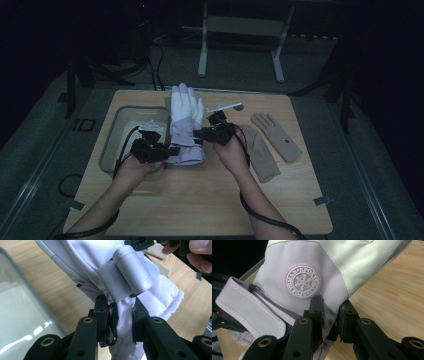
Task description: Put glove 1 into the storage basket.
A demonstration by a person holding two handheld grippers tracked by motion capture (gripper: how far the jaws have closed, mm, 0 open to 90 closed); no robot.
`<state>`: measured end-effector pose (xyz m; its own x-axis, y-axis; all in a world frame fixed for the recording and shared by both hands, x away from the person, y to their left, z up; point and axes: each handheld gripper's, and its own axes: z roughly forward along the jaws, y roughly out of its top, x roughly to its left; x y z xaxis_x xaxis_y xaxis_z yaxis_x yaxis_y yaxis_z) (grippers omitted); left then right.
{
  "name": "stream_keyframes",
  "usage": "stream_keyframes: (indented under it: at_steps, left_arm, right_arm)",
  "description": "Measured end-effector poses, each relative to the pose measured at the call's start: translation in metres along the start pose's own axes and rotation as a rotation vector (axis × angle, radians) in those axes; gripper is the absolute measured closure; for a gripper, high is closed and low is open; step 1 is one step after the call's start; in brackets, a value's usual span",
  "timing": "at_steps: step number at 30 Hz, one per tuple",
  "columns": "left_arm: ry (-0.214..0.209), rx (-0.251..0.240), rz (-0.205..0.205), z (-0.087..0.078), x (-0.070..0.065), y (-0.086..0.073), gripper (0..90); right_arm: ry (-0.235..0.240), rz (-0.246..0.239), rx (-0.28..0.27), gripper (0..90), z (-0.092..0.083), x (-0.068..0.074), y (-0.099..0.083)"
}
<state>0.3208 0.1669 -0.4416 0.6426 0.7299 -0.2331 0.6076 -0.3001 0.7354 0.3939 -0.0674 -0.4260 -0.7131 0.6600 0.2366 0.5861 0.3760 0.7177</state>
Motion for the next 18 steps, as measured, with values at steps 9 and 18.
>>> stream_keyframes:
  at_steps: [9, 18]
  left_arm:
    - [0.035, 0.002, -0.009, -0.03, 0.024, -0.011, 72.8]
    - [0.063, 0.008, -0.043, -0.061, 0.055, -0.026, 72.7]
  right_arm:
    - [0.035, -0.02, 0.013, 75.6, 0.028, 0.025, 0.021]
    - [0.062, -0.051, 0.031, 75.6, 0.063, 0.055, 0.042]
